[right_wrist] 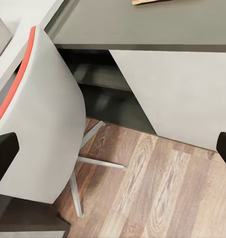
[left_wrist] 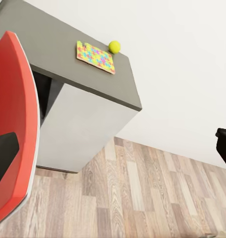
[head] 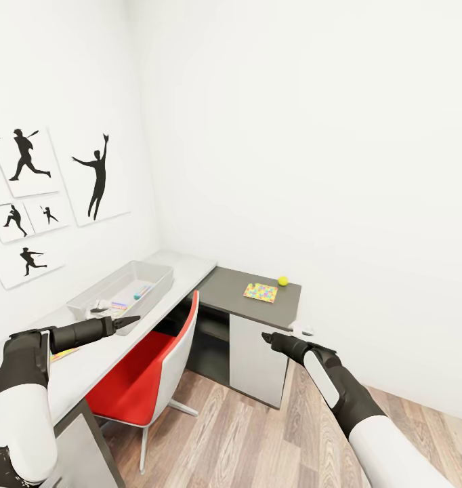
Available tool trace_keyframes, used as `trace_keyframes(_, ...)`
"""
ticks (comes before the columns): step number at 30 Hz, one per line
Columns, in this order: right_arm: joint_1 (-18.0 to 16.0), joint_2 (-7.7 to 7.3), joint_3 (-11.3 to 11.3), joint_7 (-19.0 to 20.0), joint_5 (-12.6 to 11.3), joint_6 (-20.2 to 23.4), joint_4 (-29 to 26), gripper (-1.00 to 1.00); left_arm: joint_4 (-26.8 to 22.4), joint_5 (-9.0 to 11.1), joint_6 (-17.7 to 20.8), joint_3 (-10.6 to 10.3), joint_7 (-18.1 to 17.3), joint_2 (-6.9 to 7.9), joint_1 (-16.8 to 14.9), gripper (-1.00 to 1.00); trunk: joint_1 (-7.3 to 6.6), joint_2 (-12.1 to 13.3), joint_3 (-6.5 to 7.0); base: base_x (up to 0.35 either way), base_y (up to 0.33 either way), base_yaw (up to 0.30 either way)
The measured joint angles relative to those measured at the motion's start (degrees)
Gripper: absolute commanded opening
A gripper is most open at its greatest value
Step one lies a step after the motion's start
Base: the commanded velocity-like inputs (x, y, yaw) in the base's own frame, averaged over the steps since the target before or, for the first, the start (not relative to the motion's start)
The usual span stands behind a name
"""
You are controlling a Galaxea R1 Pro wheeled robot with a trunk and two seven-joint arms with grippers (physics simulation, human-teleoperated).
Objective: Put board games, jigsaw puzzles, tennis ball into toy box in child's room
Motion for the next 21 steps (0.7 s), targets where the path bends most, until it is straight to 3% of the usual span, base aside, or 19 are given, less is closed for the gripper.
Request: trace_keyframes(21,-0.01,0.06,0.03,-0.01,-0.02,-0.01,0.01,1.00,-0.01,0.01,0.06,0.00,0.01,0.01,0.01,1.00,0.00,0.00,0.00,-0.011,0.000,0.258)
